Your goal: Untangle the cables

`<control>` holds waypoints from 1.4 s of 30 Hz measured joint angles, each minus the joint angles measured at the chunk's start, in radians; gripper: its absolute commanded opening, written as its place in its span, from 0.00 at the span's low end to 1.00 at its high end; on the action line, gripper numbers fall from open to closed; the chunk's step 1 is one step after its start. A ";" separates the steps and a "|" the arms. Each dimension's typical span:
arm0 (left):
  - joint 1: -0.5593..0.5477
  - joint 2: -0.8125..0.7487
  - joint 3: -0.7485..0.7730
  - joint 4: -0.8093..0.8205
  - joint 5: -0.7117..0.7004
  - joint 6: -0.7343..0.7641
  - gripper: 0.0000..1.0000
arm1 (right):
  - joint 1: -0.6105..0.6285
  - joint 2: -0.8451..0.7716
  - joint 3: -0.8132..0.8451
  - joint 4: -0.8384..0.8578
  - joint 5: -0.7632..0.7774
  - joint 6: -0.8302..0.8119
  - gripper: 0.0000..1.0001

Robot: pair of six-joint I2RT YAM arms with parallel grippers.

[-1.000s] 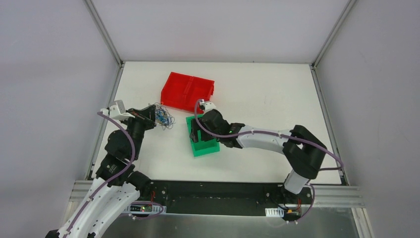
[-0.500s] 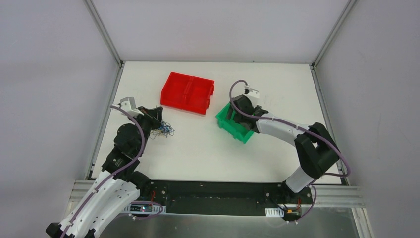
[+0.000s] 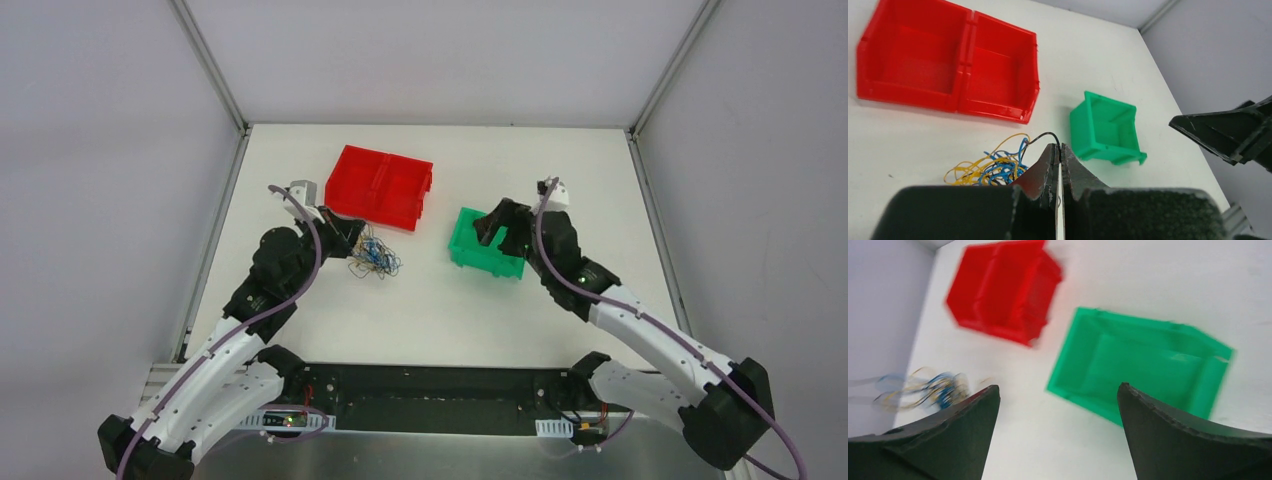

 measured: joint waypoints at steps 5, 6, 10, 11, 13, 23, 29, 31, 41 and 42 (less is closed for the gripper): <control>0.000 0.053 0.013 0.004 0.100 0.010 0.00 | 0.085 -0.002 -0.050 0.153 -0.321 -0.052 0.90; 0.000 0.053 0.013 0.004 0.106 0.012 0.00 | 0.108 0.031 -0.043 0.165 -0.352 -0.060 0.89; 0.000 0.047 0.013 0.011 0.126 0.016 0.00 | 0.224 0.238 0.011 0.176 -0.436 -0.096 0.88; 0.000 0.046 0.013 0.013 0.127 0.016 0.00 | 0.241 0.281 0.028 0.172 -0.445 -0.100 0.88; 0.000 0.041 0.013 0.013 0.127 0.017 0.00 | 0.269 0.374 0.075 0.152 -0.454 -0.108 0.89; 0.000 0.034 0.013 0.019 0.130 0.020 0.00 | 0.139 0.583 0.257 -0.019 -0.373 -0.105 0.89; 0.000 0.069 0.023 0.022 0.185 0.020 0.00 | -0.031 0.565 0.230 -0.016 -0.311 -0.080 0.85; 0.000 0.092 0.032 0.029 0.217 0.020 0.00 | -0.034 0.532 0.189 0.010 -0.346 -0.076 0.85; 0.000 0.205 0.062 0.133 0.472 0.012 0.00 | 0.098 0.204 -0.043 0.259 -0.554 -0.127 0.83; 0.000 0.220 0.068 0.141 0.495 0.010 0.00 | 0.113 0.178 -0.058 0.285 -0.565 -0.136 0.82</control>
